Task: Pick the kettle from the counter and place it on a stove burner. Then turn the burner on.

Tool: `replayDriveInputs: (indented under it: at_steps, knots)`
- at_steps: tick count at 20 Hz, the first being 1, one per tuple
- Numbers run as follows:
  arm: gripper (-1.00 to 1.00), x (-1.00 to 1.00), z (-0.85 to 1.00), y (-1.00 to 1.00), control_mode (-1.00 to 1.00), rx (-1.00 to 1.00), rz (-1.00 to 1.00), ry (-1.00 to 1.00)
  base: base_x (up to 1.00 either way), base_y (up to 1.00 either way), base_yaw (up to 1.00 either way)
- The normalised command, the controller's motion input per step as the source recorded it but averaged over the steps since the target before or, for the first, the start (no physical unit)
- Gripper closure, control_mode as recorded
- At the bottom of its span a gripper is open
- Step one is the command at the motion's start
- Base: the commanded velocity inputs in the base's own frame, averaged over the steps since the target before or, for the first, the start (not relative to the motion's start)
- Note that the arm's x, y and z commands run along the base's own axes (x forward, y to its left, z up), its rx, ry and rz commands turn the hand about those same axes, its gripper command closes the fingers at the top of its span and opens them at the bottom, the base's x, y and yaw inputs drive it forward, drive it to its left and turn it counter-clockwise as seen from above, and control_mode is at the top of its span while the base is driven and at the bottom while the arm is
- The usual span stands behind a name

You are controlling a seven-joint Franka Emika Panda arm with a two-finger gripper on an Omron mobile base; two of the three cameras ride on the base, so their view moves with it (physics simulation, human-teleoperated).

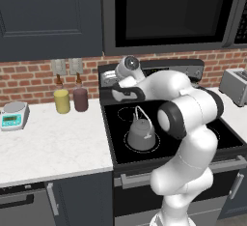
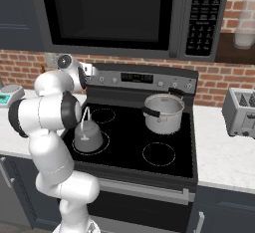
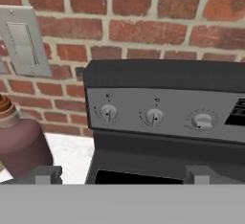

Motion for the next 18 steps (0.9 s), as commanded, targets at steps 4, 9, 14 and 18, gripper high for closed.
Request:
replayDriveInputs:
  at_steps: [4, 9, 14, 18]
  knots:
    - [-1.0, 0.19, 0.0, 0.0, -1.0, 0.0, 0.0, -0.06, 0.0, 0.0, 0.0]
    - [-1.0, 0.34, -0.04, 0.02, -1.0, 0.0, 0.0, 0.0, 0.0, 0.0, 0.0]
    - [-1.0, 0.24, 0.0, 0.0, -1.0, 0.0, 0.0, 0.0, 0.0, 0.0, 0.0]
    - [-1.0, 0.15, 0.0, 0.0, -1.0, 0.0, 0.0, -0.01, 0.0, 0.0, 0.0]
